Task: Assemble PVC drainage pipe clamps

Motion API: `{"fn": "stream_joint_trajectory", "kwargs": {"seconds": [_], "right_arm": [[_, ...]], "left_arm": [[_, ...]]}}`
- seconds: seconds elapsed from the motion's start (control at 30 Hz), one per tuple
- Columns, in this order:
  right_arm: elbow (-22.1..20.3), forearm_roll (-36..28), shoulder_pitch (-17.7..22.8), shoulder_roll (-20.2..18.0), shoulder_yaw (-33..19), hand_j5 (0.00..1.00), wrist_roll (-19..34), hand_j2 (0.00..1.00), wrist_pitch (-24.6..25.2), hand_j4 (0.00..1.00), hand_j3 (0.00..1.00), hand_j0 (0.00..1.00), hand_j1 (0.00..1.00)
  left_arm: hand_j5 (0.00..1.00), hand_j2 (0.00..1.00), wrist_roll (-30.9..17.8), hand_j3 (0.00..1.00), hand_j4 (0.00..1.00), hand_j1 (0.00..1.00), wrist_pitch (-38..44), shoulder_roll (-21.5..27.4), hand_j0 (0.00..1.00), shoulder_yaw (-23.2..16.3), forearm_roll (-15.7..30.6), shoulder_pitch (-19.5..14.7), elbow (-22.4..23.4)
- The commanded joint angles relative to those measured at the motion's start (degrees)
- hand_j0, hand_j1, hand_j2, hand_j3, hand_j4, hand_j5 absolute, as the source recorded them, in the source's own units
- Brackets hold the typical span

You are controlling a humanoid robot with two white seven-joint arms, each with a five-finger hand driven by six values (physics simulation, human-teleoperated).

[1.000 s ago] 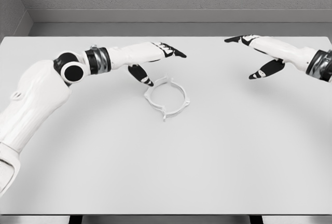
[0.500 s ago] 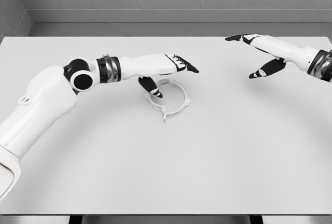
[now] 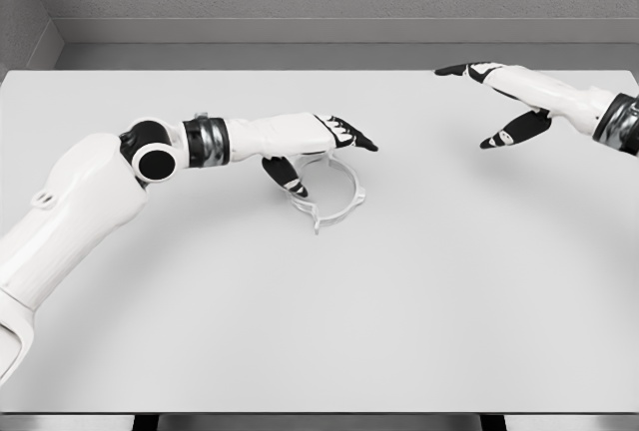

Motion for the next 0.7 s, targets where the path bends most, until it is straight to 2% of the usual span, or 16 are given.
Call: {"fn": "stream_joint_trajectory", "kwargs": {"seconds": [0.0,0.1,0.67], "right_arm": [[0.2,-0.4,0.0,0.0,-0.1,1.0,0.0,1.0,0.2,1.0,1.0,1.0,1.0],[0.4,-0.4,-0.1,-1.3,-0.2,1.0,0.0,1.0,0.2,1.0,1.0,1.0,1.0],[0.7,-0.3,-0.4,-0.9,-0.2,1.0,0.0,1.0,0.2,1.0,1.0,1.0,1.0]], "left_arm": [[1.0,1.0,0.0,1.0,1.0,1.0,0.1,0.1,1.0,0.0,0.4,0.0,0.0],[1.0,1.0,0.0,1.0,1.0,1.0,0.1,0.1,1.0,0.0,0.4,0.2,-0.6],[1.0,1.0,-0.1,1.0,1.0,1.0,0.1,2.2,1.0,-1.4,0.2,0.0,-2.4]]}}
